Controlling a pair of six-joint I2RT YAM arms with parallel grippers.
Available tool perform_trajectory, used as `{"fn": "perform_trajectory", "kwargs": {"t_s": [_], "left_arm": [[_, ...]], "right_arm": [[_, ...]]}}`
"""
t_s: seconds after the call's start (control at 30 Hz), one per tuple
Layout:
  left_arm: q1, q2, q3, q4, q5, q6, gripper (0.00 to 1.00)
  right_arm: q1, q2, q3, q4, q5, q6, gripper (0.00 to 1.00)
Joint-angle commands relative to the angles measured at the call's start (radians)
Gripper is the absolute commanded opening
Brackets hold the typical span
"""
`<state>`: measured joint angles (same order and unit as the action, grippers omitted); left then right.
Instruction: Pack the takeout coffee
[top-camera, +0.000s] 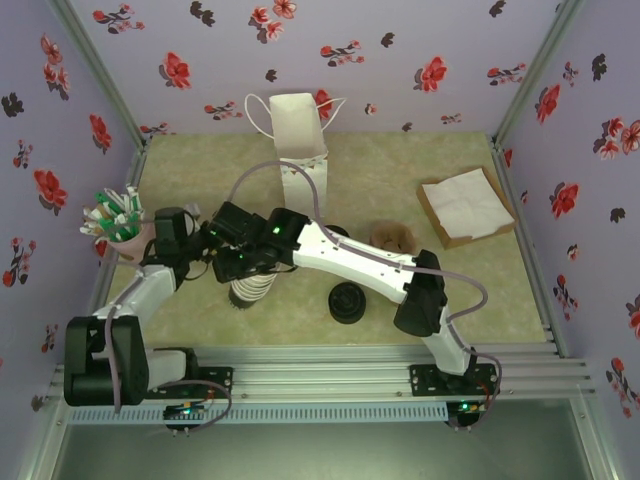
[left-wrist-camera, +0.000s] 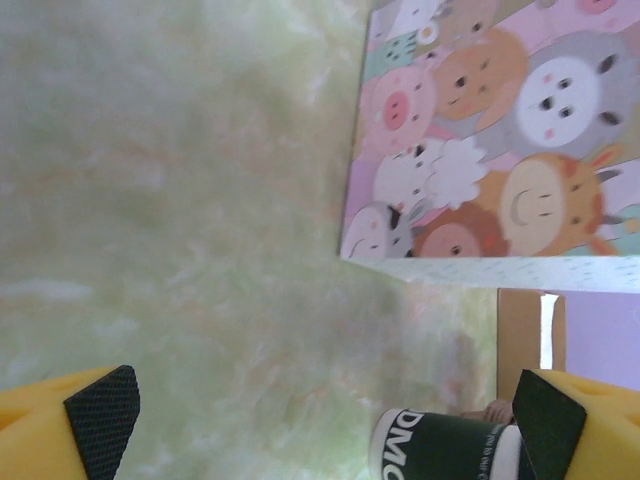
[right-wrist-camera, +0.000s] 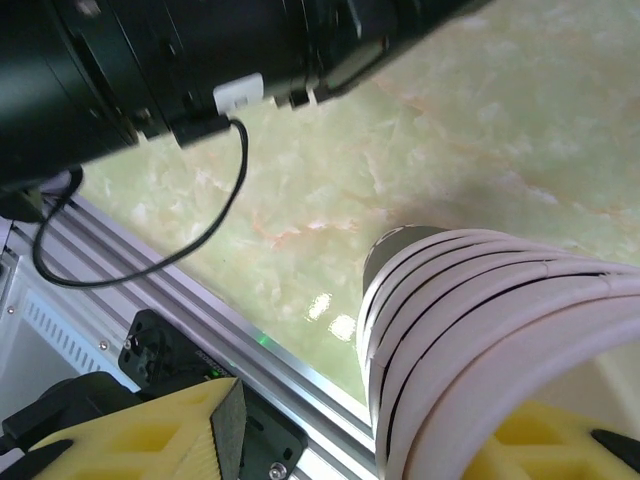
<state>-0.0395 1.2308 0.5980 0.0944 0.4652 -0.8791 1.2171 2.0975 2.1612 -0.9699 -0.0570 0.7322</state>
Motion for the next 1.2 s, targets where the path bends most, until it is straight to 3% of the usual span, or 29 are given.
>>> {"fn": "perform_trajectory", "kwargs": {"t_s": [0.0,0.47,0.77,1.17], "left_arm": [[0.007,-0.028,0.073,-0.067,0.022,0.038,0.99],[0.062,-0.073,0.261,-0.207,0.037,0.086,0.99],[0.117,-0.087,0.310,-0.240,0.068,0.097,0.99],[0.120,-0.119,0.353,-0.277,0.075,0.110,0.99]], "right_arm": [[0.011,0.035,0.045,-0.024,-0.016,-0.020,0.51],[0.024,0.056,0.107,0.030,-0.085,-0.022,0.51],[0.024,0.099,0.200,-0.005,-0.088,-0.035,0.51],[0.024,0.089,0.233,-0.028,-0.067,-0.045,0.52]]}}
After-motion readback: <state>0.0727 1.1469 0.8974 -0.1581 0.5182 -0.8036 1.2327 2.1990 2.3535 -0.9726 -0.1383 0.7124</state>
